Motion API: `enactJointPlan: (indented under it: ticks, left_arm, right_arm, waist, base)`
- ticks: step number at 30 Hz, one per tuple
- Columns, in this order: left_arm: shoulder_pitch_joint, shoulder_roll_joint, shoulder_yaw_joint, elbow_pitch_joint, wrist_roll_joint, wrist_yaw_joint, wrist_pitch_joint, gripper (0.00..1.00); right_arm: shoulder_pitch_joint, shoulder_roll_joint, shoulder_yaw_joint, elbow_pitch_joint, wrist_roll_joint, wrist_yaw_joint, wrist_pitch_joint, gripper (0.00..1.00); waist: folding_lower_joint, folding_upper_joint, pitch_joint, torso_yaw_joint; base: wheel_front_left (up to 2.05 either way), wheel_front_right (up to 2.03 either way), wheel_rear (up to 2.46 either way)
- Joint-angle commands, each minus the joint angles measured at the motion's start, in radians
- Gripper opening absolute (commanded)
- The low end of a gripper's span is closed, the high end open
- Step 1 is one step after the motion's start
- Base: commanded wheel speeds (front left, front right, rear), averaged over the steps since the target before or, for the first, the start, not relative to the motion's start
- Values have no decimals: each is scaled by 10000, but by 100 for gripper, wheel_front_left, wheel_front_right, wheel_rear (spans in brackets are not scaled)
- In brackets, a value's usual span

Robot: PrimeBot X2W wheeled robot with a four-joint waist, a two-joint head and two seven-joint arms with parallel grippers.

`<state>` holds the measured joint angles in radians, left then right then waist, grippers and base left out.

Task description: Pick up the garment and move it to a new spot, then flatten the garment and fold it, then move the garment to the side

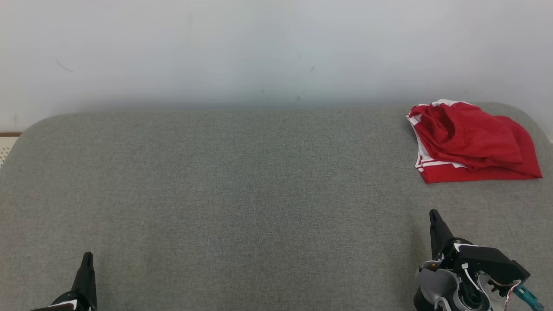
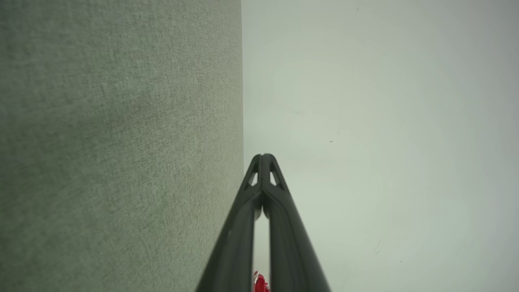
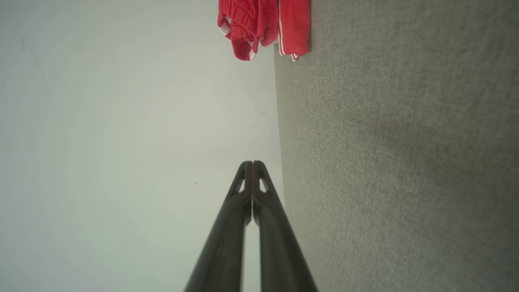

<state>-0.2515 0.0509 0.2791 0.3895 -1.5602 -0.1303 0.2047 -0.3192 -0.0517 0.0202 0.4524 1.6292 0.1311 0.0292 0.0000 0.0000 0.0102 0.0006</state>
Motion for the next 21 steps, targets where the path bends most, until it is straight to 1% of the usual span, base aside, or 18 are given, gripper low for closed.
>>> enactJointPlan:
  ticks: [1,21]
  left_arm:
    - [-61,54,16,28,-31,-23,9,0]
    - [-60,57,13,27,-34,-23,6,0]
  right_arm:
    - [-54,25,21,6,78,-5,-6,0]
    - [-54,25,25,4,82,-5,-10,0]
  waist:
    - [0,0,0,0]
    - [0,0,0,0]
  base:
    - [0,0,0]
    - [0,0,0]
